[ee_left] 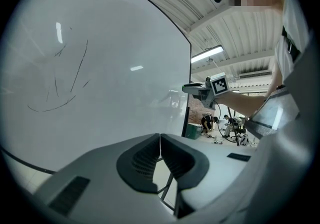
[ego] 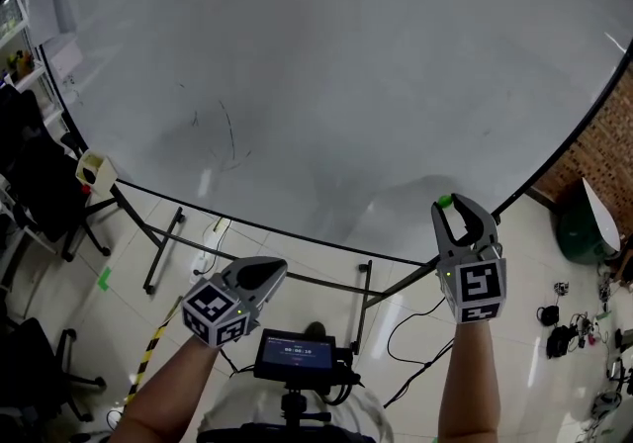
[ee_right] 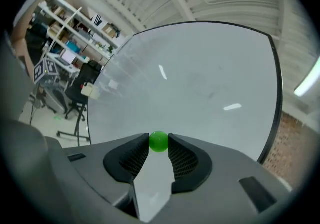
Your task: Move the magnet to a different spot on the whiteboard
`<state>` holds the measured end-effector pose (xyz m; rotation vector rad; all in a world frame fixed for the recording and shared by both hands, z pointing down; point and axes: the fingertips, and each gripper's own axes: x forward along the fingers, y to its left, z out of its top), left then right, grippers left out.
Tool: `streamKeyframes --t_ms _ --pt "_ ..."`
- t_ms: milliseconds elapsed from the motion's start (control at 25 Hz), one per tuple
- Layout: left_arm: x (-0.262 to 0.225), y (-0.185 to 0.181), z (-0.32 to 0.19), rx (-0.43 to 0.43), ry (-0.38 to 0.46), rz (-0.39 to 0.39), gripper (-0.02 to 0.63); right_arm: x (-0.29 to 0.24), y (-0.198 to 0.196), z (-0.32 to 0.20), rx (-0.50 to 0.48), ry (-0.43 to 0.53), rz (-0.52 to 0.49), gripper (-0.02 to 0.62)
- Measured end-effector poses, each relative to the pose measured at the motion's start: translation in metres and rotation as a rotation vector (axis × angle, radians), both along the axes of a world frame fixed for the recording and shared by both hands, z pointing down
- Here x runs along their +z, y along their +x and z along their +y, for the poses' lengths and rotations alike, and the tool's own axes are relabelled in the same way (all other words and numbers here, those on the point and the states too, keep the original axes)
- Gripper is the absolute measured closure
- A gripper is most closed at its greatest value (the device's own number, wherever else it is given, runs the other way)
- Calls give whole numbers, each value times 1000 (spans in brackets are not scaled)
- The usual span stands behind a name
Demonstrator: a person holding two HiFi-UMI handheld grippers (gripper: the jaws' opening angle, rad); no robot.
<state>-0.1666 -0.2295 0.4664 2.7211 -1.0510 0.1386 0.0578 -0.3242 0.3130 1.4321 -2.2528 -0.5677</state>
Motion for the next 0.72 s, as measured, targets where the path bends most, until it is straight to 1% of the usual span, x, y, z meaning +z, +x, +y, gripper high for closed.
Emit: streamKeyframes --t_ms 120,320,520,720 --pt "3 0 10 11 -2 0 574 6 3 13 -25 -52 -145 448" --pt "-2 3 28 34 9 3 574 15 -2 40 -54 -116 -289 448" --pt "0 4 47 64 12 12 574 21 -8 67 -61 -156 -386 448" --pt "2 8 60 102 19 23 574 29 -16 93 -83 -198 -448 448"
